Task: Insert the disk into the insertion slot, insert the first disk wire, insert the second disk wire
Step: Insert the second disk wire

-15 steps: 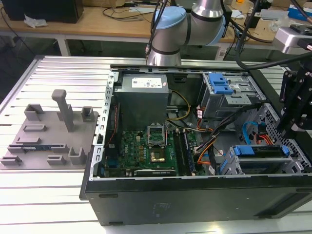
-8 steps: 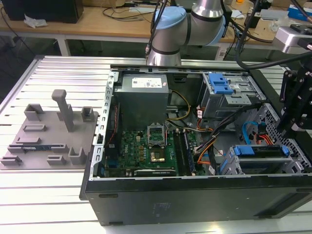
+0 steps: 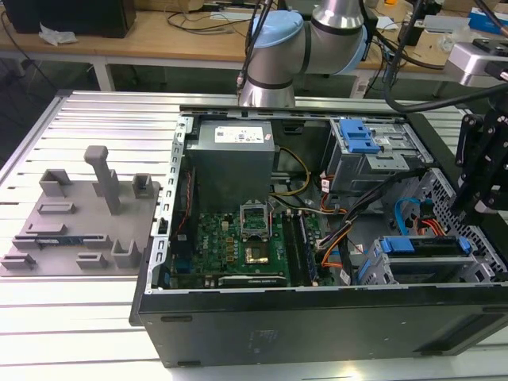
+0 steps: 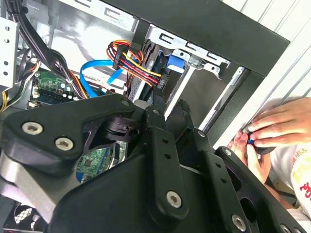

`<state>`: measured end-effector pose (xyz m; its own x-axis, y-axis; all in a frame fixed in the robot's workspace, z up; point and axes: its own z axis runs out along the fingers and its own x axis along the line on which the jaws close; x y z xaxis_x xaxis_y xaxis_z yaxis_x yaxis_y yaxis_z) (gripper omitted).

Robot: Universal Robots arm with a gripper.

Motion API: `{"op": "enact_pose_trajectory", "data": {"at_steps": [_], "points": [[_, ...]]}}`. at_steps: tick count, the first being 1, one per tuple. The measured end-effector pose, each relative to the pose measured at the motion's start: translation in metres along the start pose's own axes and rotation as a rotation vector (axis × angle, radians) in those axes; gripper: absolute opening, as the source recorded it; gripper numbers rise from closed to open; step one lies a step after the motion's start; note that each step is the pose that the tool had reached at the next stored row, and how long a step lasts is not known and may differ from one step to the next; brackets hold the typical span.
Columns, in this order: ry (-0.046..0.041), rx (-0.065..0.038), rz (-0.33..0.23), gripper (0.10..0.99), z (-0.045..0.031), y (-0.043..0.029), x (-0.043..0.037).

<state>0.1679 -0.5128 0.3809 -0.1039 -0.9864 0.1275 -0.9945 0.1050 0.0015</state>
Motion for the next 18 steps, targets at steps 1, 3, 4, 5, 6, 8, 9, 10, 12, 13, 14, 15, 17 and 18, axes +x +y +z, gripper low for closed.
{"op": "enact_pose_trajectory", "data": {"at_steps": [1,3,4,5,6,8,9,10,12,13,14,15,17,18], "points": [[0.0005,0.000,0.000,0.302,-0.0002,0.0000,-0.0004],[0.0160,0.002,0.000,0.302,-0.0009,0.0007,-0.0072],[0.0297,0.003,0.000,0.302,-0.0017,0.0013,-0.0128],[0.0446,0.004,0.001,0.302,-0.0024,0.0019,-0.0182],[0.0766,0.006,0.001,0.302,-0.0031,0.0024,-0.0230],[0.0865,0.007,0.001,0.302,-0.0038,0.0034,-0.0273],[0.0867,0.007,0.001,0.302,-0.0042,0.0043,-0.0309],[0.0866,0.008,0.001,0.302,-0.0045,0.0049,-0.0334],[0.0880,0.011,0.002,0.302,-0.0055,0.0078,-0.0419],[0.0917,0.011,0.002,0.302,-0.0053,0.0096,-0.0422],[0.1011,0.012,0.002,0.302,-0.0044,0.0133,-0.0420],[0.1127,0.013,0.002,0.302,-0.0037,0.0174,-0.0417],[0.1362,0.015,0.003,0.302,-0.0022,0.0246,-0.0415],[0.1449,0.016,0.003,0.302,-0.0018,0.0261,-0.0418]]}}
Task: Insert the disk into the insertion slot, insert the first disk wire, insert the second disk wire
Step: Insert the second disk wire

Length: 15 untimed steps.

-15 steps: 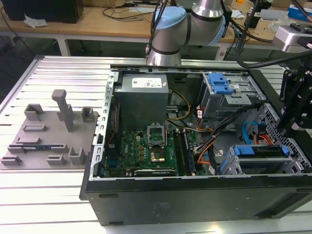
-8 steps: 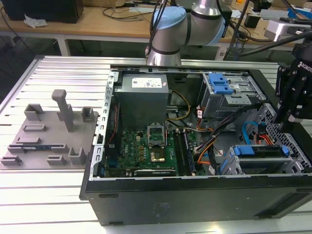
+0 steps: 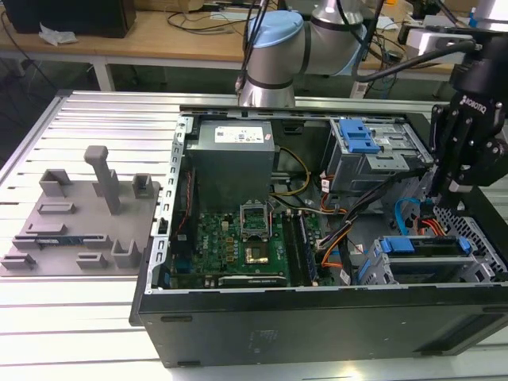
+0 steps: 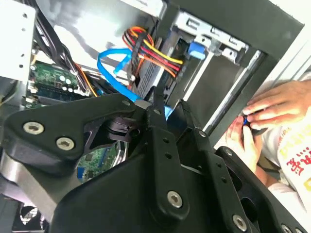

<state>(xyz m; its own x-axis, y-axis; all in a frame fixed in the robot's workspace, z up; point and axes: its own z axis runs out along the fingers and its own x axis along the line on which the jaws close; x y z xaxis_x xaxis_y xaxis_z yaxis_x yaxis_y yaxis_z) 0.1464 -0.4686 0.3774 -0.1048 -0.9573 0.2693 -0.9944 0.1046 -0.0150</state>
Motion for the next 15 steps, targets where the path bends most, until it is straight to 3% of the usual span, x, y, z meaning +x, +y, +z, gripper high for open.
{"op": "enact_pose_trajectory", "data": {"at_steps": [2,3,7,15], "points": [[0.0207,0.002,0.000,0.302,0.0021,0.0027,-0.0015],[0.0247,0.003,0.000,0.302,0.0037,0.0034,-0.0023],[0.0315,0.003,0.000,0.302,0.0080,0.0059,-0.0053],[0.0339,0.004,0.000,0.302,0.0090,0.0106,-0.0052]]}}
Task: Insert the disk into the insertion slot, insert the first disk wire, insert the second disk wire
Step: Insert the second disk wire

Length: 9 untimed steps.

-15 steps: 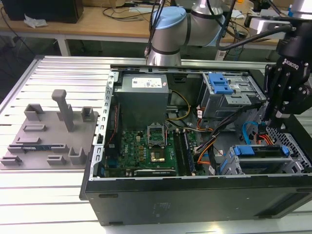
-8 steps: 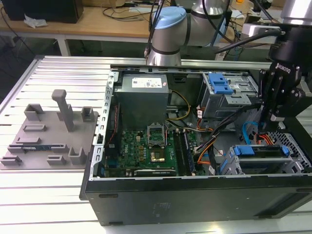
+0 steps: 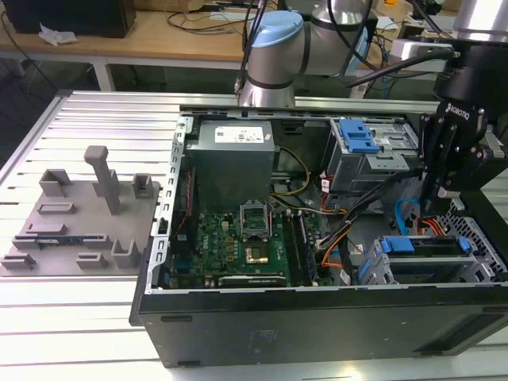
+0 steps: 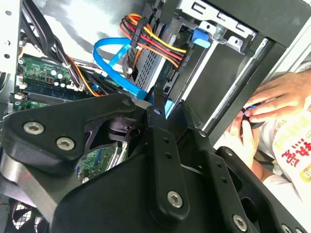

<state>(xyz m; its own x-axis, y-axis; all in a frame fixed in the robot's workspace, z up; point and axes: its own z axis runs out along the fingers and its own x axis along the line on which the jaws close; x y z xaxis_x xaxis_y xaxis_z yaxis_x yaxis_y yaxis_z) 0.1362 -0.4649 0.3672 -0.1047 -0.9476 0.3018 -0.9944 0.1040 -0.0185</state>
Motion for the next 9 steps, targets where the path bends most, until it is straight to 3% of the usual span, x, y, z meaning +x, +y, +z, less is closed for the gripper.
{"op": "enact_pose_trajectory", "data": {"at_steps": [9], "points": [[0.0038,0.000,0.000,0.302,0.0012,0.0010,-0.0003]]}}
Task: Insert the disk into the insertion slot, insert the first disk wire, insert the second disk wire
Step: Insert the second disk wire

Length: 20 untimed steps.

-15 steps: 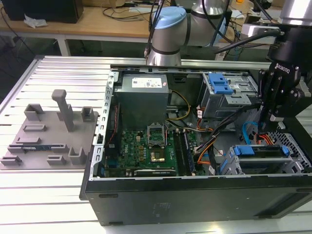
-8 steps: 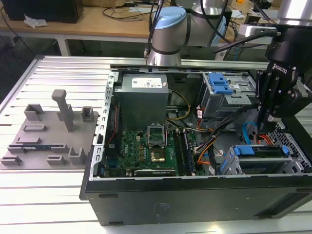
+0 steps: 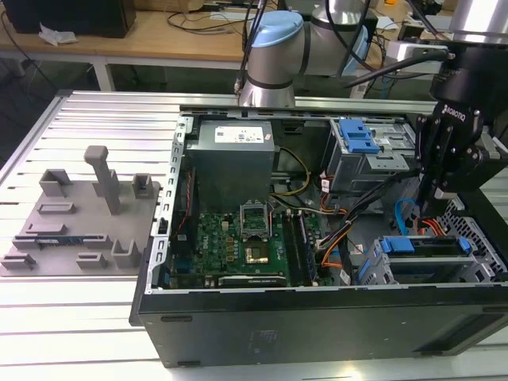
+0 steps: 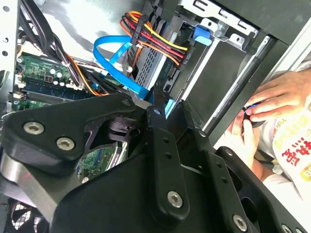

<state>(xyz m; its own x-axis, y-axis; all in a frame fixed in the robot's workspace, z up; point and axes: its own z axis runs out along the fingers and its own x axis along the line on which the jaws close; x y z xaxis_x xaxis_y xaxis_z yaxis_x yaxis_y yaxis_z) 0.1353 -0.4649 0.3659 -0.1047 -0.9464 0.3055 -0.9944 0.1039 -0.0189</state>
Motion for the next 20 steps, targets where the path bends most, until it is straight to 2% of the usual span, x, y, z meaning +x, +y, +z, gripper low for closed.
{"op": "enact_pose_trajectory", "data": {"at_steps": [2,4,8,9,11,12,13,14,15,16,17,18,19,20], "points": [[0.0011,0.000,0.000,0.302,0.0005,0.0000,-0.0002],[0.0032,0.000,0.000,0.161,0.0010,0.0000,-0.0003],[0.0036,0.000,0.000,0.161,0.0011,0.0000,-0.0004],[-0.0040,0.000,0.000,0.161,0.0017,-0.0002,0.0009],[-0.0352,-0.002,0.000,0.161,0.0024,-0.0005,0.0035],[-0.0548,-0.003,0.000,0.161,0.0028,-0.0006,0.0050],[-0.0699,-0.004,0.000,0.161,0.0032,-0.0007,0.0061],[-0.0934,-0.006,0.000,0.161,0.0040,-0.0010,0.0087],[-0.1039,-0.006,0.000,0.161,0.0048,-0.0013,0.0112],[-0.1104,-0.007,0.000,0.161,0.0056,-0.0016,0.0137],[-0.1221,-0.008,0.000,0.161,0.0072,-0.0021,0.0190],[-0.1356,-0.010,0.000,0.161,0.0087,-0.0026,0.0233],[-0.1602,-0.012,-0.001,0.161,0.0105,-0.0032,0.0288],[-0.1711,-0.013,-0.001,0.161,0.0112,-0.0035,0.0310]]}}
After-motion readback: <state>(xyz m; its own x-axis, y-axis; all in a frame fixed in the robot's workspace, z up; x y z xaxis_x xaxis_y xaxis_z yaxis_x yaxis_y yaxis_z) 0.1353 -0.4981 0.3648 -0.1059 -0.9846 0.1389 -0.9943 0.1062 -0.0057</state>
